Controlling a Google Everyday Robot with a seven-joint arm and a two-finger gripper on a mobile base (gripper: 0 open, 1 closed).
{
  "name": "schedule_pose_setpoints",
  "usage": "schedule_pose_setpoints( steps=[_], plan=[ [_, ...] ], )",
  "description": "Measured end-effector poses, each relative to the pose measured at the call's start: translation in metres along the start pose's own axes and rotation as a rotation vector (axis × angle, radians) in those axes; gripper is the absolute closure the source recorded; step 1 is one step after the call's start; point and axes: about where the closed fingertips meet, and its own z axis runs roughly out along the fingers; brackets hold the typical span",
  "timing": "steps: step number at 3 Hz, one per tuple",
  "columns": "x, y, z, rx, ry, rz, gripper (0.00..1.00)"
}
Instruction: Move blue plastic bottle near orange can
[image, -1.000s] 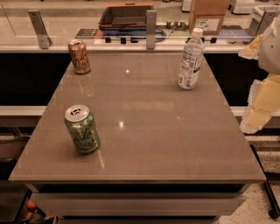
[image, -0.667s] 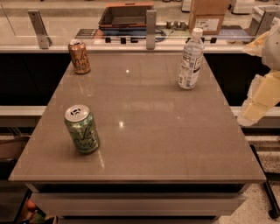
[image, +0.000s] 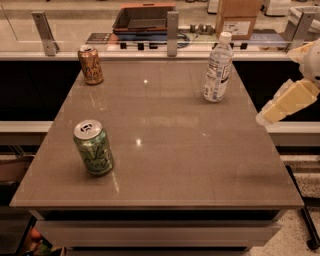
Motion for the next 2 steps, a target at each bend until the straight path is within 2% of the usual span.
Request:
schedule_pose_setpoints(
  steps=[1,2],
  plan=[
    [-0.002,-0.018,0.029,0.053,-0.123,0.062,0.0],
    [-0.017,-0.04,0.054,0.106,-0.256,0.092,0.0]
  ],
)
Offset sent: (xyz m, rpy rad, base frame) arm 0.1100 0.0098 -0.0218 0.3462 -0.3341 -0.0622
